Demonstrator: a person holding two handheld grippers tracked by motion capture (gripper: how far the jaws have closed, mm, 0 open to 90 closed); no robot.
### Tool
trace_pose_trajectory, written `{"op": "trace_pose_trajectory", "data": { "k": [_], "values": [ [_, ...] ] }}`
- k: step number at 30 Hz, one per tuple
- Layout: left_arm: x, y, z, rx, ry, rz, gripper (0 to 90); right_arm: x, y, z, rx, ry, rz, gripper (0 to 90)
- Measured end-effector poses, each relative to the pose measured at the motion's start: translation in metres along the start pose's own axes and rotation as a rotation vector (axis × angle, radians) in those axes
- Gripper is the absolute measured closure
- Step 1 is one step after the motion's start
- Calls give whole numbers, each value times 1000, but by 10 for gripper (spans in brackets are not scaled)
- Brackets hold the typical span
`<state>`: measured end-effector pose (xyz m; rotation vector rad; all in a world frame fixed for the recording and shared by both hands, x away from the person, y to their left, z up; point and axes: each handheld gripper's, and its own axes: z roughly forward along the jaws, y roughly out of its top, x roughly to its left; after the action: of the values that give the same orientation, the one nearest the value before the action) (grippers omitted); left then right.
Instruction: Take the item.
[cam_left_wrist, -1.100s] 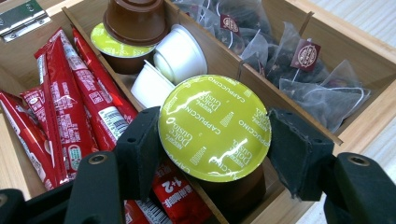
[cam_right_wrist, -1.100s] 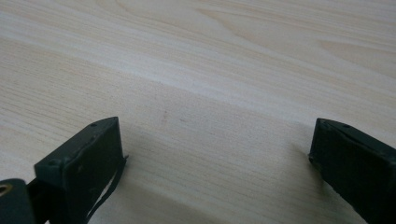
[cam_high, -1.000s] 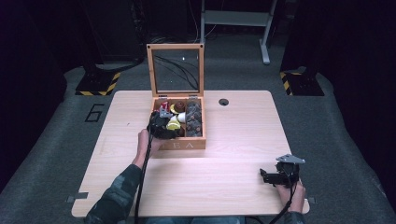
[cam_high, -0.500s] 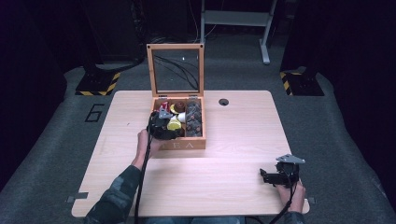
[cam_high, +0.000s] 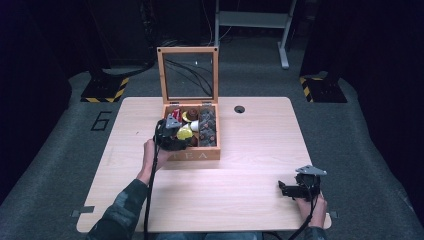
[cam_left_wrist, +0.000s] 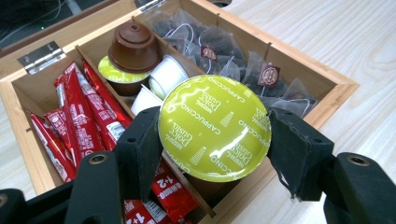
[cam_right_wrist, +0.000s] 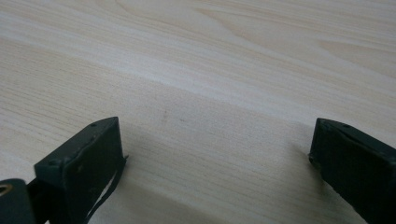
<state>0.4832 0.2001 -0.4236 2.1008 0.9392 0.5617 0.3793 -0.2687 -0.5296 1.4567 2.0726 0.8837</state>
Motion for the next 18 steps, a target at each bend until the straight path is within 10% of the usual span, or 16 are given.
{"op": "trace_pose_trajectory", "data": {
  "k": [18],
  "values": [
    [5,-3,-27,-43,22,-5,375,0,0,0,0,0,0,20]
  ]
}}
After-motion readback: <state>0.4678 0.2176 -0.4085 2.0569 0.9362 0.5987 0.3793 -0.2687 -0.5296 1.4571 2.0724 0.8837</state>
